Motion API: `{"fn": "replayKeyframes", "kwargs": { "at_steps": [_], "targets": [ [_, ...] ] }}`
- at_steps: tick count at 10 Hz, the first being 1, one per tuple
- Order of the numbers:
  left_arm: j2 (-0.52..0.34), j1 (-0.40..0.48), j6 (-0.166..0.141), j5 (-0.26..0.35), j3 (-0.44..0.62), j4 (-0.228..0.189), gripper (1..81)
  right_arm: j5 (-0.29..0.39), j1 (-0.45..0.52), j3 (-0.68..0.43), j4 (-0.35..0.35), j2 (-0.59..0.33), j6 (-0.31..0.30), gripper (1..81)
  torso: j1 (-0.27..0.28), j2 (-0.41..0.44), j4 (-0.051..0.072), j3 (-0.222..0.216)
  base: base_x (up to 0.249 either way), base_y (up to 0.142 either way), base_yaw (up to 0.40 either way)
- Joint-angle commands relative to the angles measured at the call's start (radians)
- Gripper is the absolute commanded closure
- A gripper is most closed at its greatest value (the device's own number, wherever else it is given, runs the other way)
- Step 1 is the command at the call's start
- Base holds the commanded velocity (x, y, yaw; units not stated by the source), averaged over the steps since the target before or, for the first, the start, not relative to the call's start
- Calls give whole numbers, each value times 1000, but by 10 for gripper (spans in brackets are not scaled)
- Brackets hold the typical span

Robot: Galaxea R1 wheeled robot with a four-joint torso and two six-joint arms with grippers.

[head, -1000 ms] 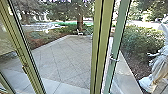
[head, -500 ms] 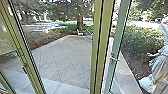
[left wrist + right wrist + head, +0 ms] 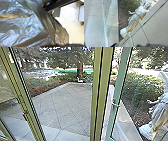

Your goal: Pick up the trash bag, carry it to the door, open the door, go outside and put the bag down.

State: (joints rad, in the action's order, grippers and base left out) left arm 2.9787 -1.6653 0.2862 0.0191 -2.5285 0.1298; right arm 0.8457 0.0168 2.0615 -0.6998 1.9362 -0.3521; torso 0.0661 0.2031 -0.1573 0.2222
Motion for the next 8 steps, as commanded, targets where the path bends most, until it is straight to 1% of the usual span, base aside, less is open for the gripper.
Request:
{"fn": "replayKeyframes", "kwargs": {
  "at_steps": [1,2,3,4,5,6,8],
  "targets": [
    [2,9,1,87,11,7,811,-109,119,104,-251,-15,59,10,0,0,0,0,0,0,0],
    [4,11,1,87,11,7,811,-108,117,103,-256,-18,59,10,0,0,0,0,0,0,0],
    [5,9,2,87,11,7,811,-106,116,101,-256,-21,59,10,0,0,-28,0,0,0,0],
    [4,9,2,87,11,7,811,-106,116,101,-257,-26,61,10,0,0,-7,0,0,0,0],
    [4,11,2,87,11,7,811,-106,116,104,-264,-29,67,10,0,0,-17,0,0,0,0],
    [7,9,2,87,11,5,811,-112,114,106,-285,-35,68,10,1,0,-22,0,0,0,0],
    [8,9,2,88,11,5,811,-148,113,117,-321,-38,67,10,1,0,-22,0,0,0,0]
  ]
}}
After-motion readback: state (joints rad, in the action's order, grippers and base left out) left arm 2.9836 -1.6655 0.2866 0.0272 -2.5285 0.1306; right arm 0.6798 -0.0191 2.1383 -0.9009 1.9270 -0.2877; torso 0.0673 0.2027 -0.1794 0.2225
